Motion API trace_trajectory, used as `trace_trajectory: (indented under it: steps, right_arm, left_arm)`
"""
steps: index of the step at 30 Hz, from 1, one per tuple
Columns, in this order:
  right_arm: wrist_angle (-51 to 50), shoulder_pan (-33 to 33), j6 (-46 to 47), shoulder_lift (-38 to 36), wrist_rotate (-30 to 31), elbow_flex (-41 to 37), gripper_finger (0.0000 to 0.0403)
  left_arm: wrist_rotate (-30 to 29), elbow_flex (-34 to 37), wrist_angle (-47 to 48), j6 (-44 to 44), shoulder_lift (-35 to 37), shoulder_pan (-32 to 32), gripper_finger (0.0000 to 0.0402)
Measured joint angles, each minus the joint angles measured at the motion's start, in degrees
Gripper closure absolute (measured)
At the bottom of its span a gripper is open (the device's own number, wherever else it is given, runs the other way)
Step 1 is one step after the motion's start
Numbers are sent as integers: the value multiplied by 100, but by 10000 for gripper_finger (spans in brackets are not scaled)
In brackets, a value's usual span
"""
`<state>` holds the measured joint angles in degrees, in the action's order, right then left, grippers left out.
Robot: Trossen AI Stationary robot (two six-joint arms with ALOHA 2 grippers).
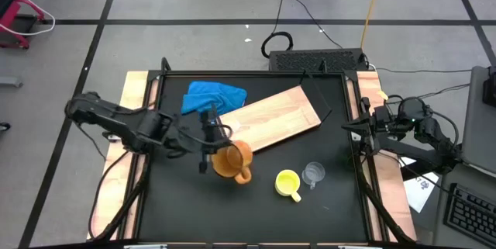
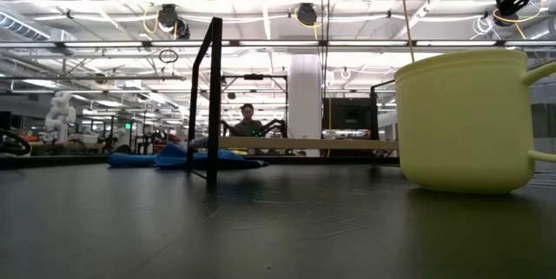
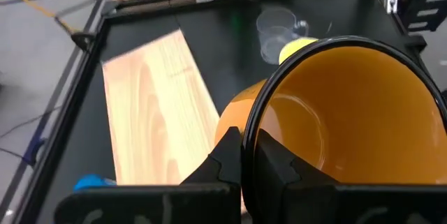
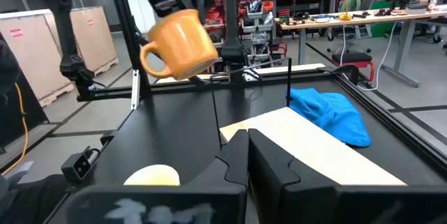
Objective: Stack small to large cups/mugs on shelf
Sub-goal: Put the brown mug on the shelf
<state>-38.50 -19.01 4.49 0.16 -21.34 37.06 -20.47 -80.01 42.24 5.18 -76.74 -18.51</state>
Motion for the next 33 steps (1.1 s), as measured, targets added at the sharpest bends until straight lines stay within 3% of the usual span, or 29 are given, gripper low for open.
trace_trajectory:
  steps: [7,12,33]
  right_arm:
    - [0,-2,2,0,0,0,403]
    - [0,-1,2,0,0,0,403]
    - [4,-1,2,0,1,0,403]
  left_arm:
    - [193,1359,-1028,180,1215,-203,386]
    - [199,1935,-1609,254,1599,-375,386]
    - [31,2144,-1847,253,1612,-410,386]
